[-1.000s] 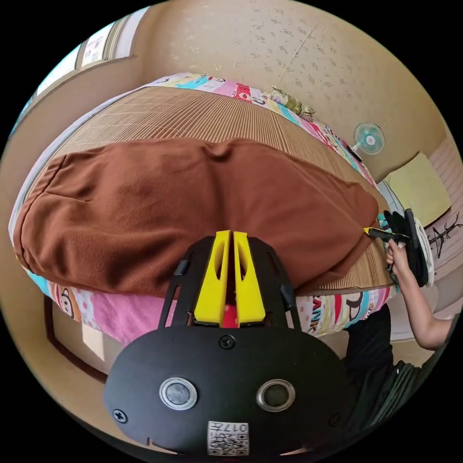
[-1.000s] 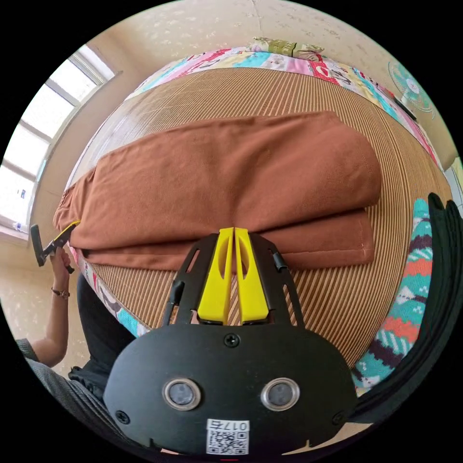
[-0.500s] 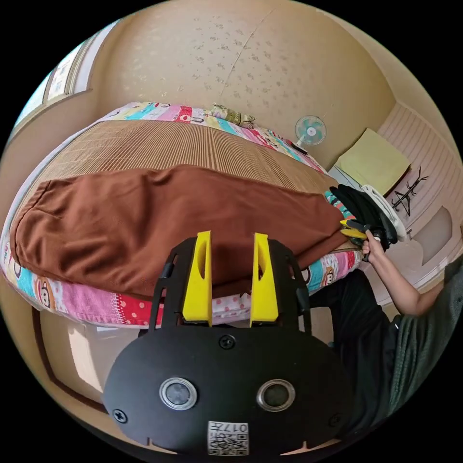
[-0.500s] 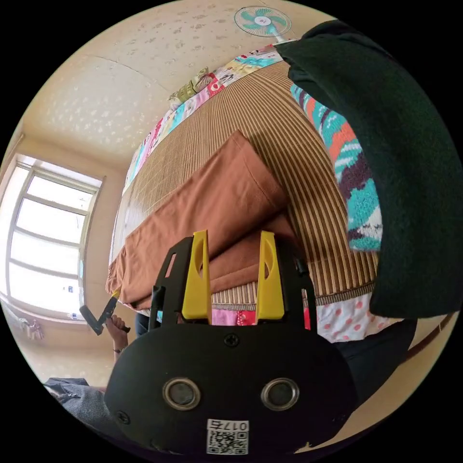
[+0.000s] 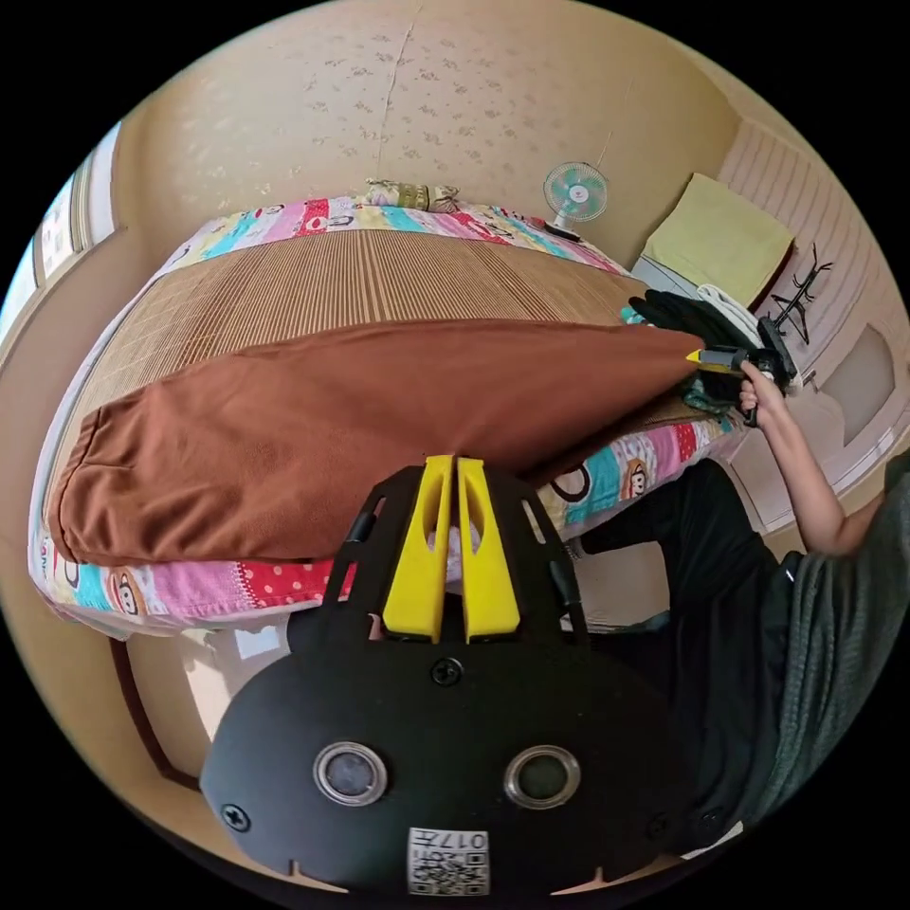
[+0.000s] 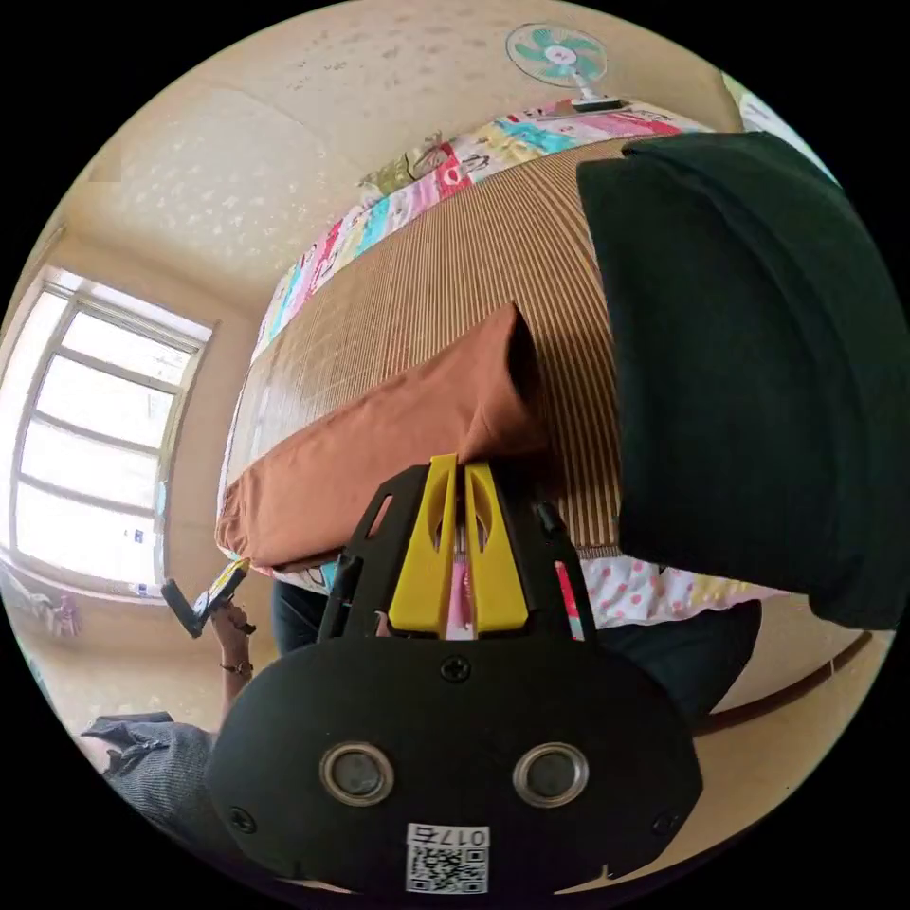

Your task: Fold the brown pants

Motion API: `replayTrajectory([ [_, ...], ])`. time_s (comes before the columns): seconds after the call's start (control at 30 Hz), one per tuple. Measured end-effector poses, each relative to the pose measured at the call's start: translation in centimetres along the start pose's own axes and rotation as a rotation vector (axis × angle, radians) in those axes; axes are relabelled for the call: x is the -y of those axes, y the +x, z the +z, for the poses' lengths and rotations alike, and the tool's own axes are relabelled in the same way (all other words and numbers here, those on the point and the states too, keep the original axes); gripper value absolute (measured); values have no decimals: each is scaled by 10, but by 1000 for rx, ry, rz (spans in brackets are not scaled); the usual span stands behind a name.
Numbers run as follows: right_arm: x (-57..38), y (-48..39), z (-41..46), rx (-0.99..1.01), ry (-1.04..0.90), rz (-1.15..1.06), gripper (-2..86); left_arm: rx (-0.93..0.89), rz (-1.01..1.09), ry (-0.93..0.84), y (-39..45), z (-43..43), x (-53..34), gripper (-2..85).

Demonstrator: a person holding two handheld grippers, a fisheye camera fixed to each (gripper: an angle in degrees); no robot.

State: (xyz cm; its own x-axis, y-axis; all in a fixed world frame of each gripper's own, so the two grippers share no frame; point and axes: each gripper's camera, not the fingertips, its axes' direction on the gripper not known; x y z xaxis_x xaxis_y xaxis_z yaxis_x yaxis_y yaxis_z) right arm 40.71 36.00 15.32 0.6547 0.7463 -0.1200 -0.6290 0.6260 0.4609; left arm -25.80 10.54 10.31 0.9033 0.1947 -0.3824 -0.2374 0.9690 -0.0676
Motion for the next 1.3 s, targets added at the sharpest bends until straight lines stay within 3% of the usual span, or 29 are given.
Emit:
replayTrajectory([
  [0.07,-6,25,23,27,-65,11,18,68,-95,79,-32,-22,-22,7],
  [0.1,-16,30,16,64,0,-2,19,100,-135,109,-45,-30,-27,11],
  [0.2,-22,24,8,7,20,-23,21,246,-432,230,-134,-75,-47,80],
  [0.27,-20,16,7,-31,19,-53,22,327,-685,260,-220,-99,-58,172],
  [0.37,-13,6,11,-119,-25,-64,22,365,-925,307,-312,-113,-77,206],
  [0.5,-14,5,8,-125,-19,-31,21,131,-1145,354,-386,-103,-104,195],
  [0.6,-16,19,1,-45,-15,-12,19,46,-1225,433,-399,-110,-119,130],
  [0.67,-18,29,-5,19,-5,8,15,-106,-1294,526,-395,-126,-131,63],
  [0.73,-20,36,-13,70,17,14,12,-219,-1220,631,-378,-147,-119,43],
  [0.8,-22,40,-22,103,44,20,9,-155,-1059,649,-342,-176,-82,40],
  [0.9,-21,35,-31,120,81,5,7,-93,-661,647,-247,-202,-5,40],
  [0.97,-20,29,-33,126,101,-10,7,-153,-368,592,-161,-188,42,44],
  [1.0,-19,24,-32,136,110,-23,6,-180,-318,571,-140,-179,50,45],
  [1.1,-13,11,-22,160,97,-64,7,-296,-168,441,-48,-109,61,53],
  [1.17,-8,4,-10,163,69,-92,7,-353,-89,238,11,-31,50,62],
  [1.27,0,-9,15,174,-9,-130,10,-361,-67,-40,55,43,25,74],
  [1.3,1,-18,25,185,-34,-168,13,-352,-68,-45,59,47,19,78],
])
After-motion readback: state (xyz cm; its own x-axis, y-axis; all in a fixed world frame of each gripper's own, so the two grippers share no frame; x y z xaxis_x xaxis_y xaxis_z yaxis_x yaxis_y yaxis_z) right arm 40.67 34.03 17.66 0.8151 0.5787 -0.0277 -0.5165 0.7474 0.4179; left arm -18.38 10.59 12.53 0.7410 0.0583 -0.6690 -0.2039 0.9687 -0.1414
